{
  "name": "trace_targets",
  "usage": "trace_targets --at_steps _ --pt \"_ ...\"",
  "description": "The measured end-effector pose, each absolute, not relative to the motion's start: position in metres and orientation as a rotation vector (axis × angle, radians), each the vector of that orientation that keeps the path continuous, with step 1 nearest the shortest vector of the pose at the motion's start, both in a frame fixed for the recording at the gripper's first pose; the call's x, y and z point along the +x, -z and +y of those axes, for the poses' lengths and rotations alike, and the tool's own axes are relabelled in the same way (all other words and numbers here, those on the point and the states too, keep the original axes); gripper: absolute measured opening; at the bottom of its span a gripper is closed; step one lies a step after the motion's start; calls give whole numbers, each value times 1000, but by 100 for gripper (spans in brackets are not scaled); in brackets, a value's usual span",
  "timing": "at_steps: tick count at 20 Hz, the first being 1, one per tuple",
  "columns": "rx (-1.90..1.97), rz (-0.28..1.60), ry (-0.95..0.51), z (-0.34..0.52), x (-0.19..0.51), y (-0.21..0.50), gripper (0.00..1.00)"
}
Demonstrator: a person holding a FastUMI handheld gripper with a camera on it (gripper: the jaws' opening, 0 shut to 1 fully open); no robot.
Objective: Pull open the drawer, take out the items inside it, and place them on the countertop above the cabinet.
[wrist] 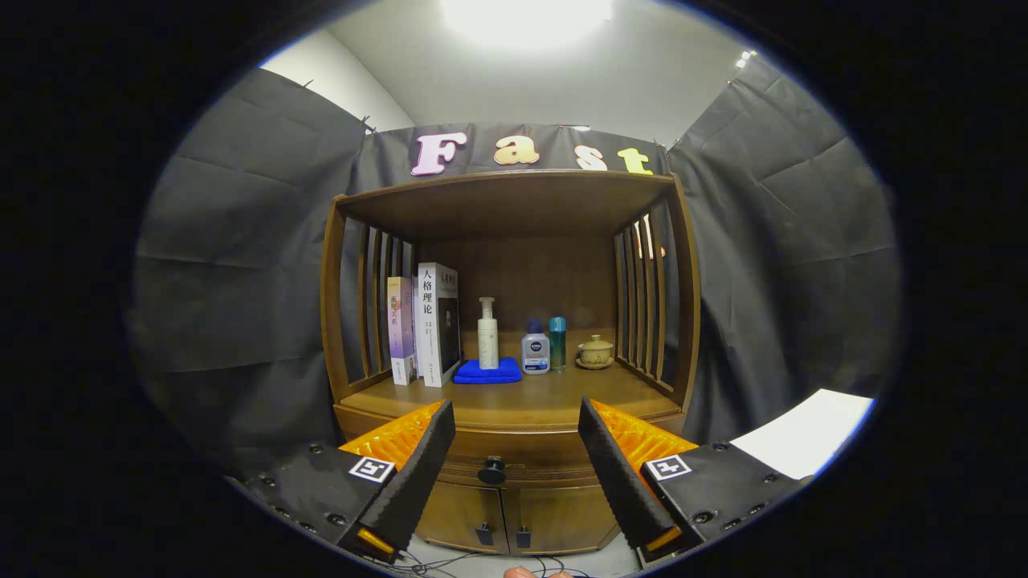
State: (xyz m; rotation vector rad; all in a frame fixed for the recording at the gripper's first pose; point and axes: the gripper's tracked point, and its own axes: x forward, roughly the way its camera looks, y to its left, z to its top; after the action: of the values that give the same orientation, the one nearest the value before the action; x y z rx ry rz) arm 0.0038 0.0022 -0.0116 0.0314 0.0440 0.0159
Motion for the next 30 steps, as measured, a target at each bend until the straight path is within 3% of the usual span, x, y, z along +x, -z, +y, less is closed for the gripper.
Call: trace_targets --at_steps 18,30 --pt "52 118 -2 4 37 58 98" --pt "75 300 -41 29 114 165 98"
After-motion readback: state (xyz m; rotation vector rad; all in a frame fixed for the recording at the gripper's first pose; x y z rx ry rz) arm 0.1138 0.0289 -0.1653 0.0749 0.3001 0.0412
